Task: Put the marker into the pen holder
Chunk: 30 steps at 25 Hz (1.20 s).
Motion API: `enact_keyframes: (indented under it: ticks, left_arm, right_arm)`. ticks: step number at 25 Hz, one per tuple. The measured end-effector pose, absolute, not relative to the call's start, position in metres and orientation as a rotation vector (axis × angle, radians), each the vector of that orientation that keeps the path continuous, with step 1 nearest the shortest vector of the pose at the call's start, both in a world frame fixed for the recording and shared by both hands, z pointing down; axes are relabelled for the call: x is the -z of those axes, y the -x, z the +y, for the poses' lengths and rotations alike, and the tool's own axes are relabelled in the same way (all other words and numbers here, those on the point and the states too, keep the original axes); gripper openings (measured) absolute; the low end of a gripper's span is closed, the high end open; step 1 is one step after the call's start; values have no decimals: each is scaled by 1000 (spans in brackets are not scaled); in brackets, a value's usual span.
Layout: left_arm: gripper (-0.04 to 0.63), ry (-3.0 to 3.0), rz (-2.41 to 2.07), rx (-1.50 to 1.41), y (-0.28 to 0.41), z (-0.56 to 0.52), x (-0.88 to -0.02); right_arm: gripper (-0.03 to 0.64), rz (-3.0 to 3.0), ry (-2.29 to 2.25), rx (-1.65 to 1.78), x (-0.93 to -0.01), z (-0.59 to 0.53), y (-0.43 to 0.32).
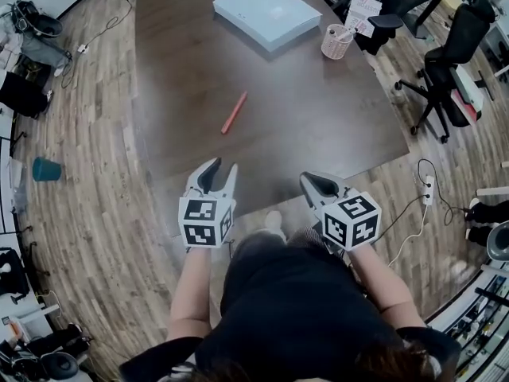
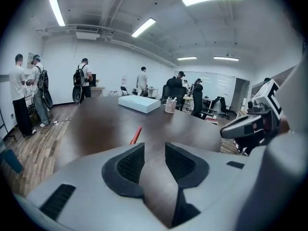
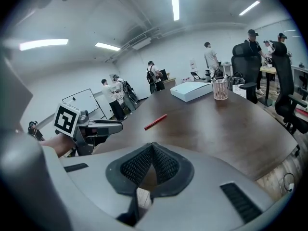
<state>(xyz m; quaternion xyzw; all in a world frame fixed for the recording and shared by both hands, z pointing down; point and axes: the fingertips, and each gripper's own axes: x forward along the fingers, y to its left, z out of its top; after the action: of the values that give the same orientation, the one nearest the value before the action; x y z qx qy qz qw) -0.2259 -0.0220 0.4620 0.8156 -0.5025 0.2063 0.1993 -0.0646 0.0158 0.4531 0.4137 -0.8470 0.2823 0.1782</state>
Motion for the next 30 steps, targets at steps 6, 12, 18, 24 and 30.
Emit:
enact_keyframes:
  ticks: [6, 12, 18, 24, 30]
  left_arm:
    - [176, -2260, -1411, -634, 227, -49, -476]
    - [183, -2188, -1452, -710, 227, -82, -498]
    - [183, -2067, -1496, -792, 226, -116, -528]
    - [183, -1971, -1489, -832, 229, -138, -549]
    - [172, -1917, -1484, -849, 239, -146, -563]
  right_arm:
    - [18, -2410, -1099, -799, -456, -13, 68]
    - [18, -2428, -985, -808, -467, -55, 68]
    - [18, -2441, -839, -788, -475, -104, 63]
    - [18, -2431, -712, -809, -488, -139, 60]
    - [18, -2424, -581, -845, -501, -151, 76]
